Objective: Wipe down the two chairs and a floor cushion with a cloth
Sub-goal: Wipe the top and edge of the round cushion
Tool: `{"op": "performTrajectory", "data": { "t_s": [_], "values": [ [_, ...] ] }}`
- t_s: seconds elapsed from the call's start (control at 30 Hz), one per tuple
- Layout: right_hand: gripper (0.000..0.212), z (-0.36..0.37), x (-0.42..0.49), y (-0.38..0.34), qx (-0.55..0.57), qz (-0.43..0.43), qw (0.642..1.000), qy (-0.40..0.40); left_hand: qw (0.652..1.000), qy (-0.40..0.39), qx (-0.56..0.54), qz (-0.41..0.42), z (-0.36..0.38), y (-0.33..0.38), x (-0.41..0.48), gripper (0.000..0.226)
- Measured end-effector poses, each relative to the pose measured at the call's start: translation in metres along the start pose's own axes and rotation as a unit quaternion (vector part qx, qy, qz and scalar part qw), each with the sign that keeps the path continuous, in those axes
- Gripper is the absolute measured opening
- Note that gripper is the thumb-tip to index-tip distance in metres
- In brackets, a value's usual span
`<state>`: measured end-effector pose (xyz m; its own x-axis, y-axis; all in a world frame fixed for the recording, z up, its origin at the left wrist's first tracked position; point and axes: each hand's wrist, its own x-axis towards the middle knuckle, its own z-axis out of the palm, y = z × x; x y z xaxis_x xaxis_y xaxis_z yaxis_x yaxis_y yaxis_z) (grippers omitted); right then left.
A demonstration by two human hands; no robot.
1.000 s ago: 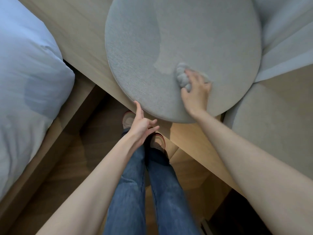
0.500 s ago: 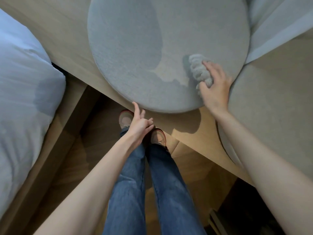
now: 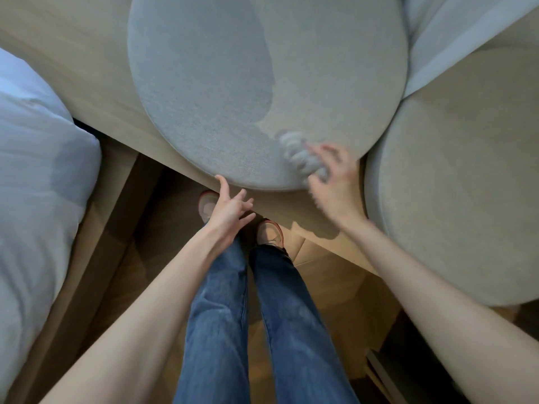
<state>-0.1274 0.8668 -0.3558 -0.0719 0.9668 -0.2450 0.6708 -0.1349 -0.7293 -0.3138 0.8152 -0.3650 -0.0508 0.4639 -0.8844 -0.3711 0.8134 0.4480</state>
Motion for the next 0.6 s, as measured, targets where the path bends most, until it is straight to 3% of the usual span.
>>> {"op": "performTrajectory", "data": {
  "t_s": [0.1,0.2,0.33,0.47,0.6],
  "values": [
    [0.058,-0.037,0.034,0.018,-0.011,0.076,0.988,0.136,1.0,-0.007,0.013,0.002,-0.003,-0.001,0.0,0.094],
    [0.06,-0.033,0.042,0.028,-0.045,0.146,0.979,0.132,1.0,-0.017,0.006,0.007,-0.002,-0.001,0.001,0.096],
    [0.058,0.02,0.013,0.013,-0.034,0.166,0.977,0.125,1.0,-0.021,0.01,0.013,-0.002,0.0,0.002,0.097],
    [0.055,0.061,-0.018,-0.006,-0.008,0.15,0.987,0.064,1.0,-0.019,0.013,0.013,-0.003,-0.001,0.002,0.096],
    [0.051,0.06,-0.031,-0.011,0.045,0.098,0.992,-0.066,0.999,-0.023,0.031,0.001,-0.008,-0.001,-0.001,0.093]
  ]
}}
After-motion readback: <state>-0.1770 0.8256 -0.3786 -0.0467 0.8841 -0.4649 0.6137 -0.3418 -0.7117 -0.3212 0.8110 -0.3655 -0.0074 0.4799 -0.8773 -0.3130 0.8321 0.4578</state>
